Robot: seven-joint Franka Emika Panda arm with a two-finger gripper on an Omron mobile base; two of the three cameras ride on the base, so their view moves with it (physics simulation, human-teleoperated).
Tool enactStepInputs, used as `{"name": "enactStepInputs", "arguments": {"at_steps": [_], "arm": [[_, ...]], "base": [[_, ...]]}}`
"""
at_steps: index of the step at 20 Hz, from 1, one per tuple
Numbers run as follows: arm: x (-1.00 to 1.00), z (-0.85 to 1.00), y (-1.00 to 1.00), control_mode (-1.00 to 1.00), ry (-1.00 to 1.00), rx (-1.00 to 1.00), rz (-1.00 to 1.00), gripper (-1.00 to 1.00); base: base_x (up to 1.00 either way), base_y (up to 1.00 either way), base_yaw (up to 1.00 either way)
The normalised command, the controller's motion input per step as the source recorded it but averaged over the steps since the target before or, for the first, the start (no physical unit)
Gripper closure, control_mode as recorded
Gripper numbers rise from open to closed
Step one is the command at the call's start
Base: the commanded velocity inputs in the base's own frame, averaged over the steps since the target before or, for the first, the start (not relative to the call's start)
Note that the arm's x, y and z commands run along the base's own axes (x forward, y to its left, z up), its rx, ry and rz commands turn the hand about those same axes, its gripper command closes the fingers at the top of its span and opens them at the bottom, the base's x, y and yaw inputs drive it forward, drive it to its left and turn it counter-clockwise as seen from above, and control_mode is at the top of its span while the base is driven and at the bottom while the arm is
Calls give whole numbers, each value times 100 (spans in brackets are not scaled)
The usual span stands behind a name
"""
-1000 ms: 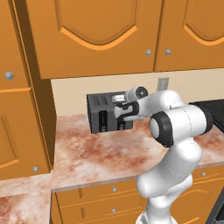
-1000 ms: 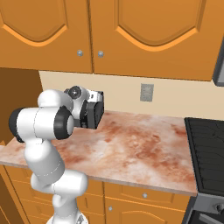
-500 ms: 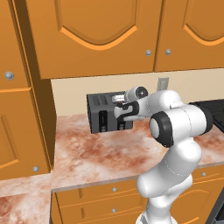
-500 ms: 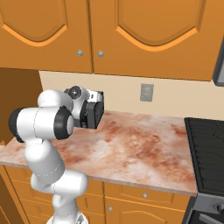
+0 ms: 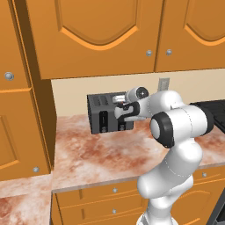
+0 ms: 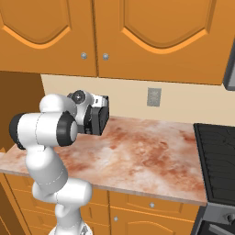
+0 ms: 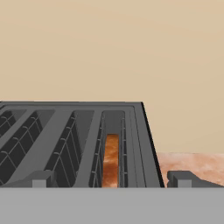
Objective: Start the toaster. Once the lever pops up, take the bread to the plate on the dining counter.
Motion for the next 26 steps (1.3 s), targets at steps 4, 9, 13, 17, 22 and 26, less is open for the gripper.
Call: {"name": "enactStepInputs", "arguments": {"at_steps": [4, 9, 13, 17, 22, 26], "arm": [[0, 0, 0, -100, 0, 0, 0, -100], [0, 0, 0, -100, 0, 0, 0, -100], [0, 0, 0, -100, 0, 0, 0, -100], [0, 0, 0, -100, 0, 0, 0, -100], [0, 0, 0, -100, 0, 0, 0, -100], [0, 0, 0, -100, 0, 0, 0, -100]], "base": [[0, 0, 0], [0, 0, 0], [0, 0, 0], [0, 0, 0], [0, 0, 0], [0, 0, 0]]}}
